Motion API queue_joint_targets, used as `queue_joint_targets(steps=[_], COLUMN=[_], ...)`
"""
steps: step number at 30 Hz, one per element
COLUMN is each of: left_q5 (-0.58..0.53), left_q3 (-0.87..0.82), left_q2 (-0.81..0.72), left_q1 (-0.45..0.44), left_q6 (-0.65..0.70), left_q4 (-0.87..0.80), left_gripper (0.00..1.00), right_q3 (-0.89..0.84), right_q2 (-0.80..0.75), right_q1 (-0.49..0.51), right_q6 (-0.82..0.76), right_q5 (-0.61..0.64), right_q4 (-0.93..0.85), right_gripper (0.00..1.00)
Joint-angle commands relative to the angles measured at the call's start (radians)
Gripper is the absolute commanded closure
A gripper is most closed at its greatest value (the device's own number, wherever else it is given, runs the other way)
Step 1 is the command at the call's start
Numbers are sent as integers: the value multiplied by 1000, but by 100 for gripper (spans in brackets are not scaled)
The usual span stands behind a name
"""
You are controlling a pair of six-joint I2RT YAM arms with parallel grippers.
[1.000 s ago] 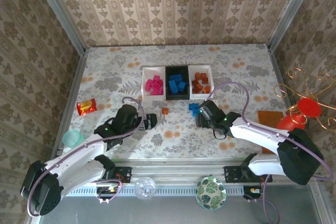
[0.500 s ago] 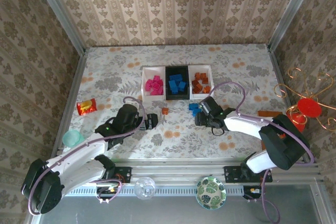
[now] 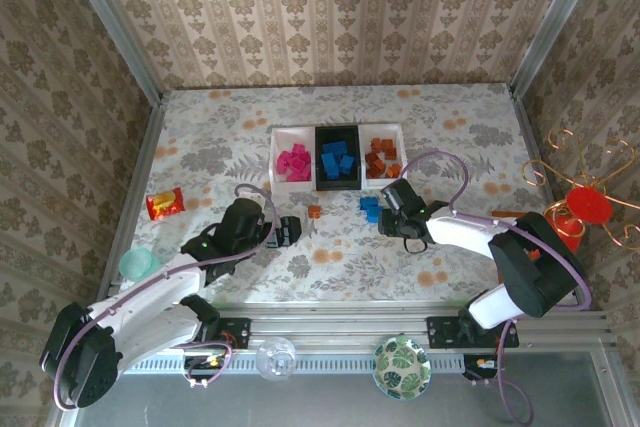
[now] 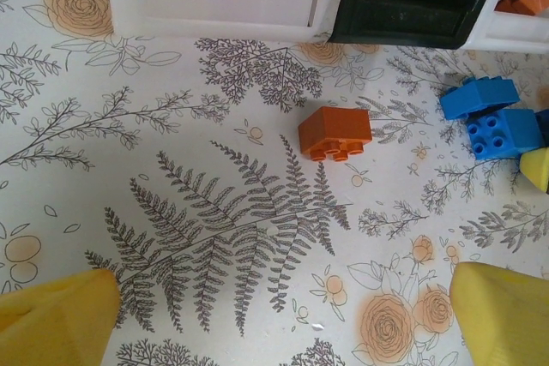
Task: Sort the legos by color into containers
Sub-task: Pick up the lego from the center of the table, then place the lego in the container.
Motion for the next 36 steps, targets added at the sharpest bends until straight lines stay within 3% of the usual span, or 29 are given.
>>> queue_joint_targets(steps=[1,7,13,19,26,32,36], left_q5=[15,17,15,10,10,7,9], left_q3=[-11,-17,-19,-13,-17,-19,-11], left_q2=[5,6,-2,-10,-20,-54,-74], left_q1=[8,7,8,10,8,10,12], left_q6=[-9,-13,-13,-11,-24,-25,-20], left_q4=[25,33,32,24,18,-8,-30], left_gripper=[0,0,0,0,0,0,0], right_q3=[-19,-48,-70,35,310,617,786], right_q2=[-23,-93,-272,-369,-95,258,411], right_q1=[-2,-2,6,64,117,96,79], right_q6=[-17,-22,-38,-82,-128,-158,-168], right_q5=[1,17,30,4,-5,53,115], right_q4=[39,2,-84,-148,-91,-133,-187], right_gripper=[64,68,72,74,74,74,74])
